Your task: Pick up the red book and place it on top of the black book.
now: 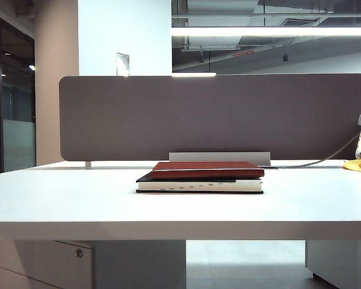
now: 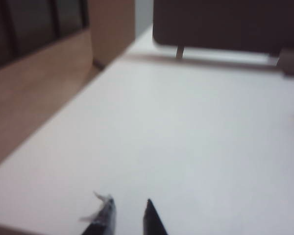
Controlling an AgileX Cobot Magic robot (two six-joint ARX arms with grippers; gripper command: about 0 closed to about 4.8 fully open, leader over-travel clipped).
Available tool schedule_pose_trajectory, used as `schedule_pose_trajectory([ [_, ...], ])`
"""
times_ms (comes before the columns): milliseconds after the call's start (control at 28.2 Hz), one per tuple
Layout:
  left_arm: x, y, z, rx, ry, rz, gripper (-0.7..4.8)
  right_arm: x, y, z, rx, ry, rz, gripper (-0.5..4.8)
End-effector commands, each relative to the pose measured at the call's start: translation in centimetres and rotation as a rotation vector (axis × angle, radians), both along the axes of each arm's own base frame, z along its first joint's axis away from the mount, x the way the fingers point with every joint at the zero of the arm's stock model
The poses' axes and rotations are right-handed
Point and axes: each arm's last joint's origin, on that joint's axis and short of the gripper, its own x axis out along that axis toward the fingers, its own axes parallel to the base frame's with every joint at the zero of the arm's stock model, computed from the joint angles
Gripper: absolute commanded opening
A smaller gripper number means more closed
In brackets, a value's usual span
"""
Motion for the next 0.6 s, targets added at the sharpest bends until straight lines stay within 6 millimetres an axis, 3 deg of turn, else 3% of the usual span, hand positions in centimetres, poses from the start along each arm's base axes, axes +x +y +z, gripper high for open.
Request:
schedule_pose_trajectory([
  [36,-0.22,0.18,-0.14,-0.014,0.006,-0.015,0.8,0.02,0.01,0.27,0.001,-0.02,0.003,0.23],
  [604,-0.21,0.13,-0.22,-0.028,0.009,-0.033,0.8,0.02,0.01,0.27,0.002,-0.021,0.003,0.23],
])
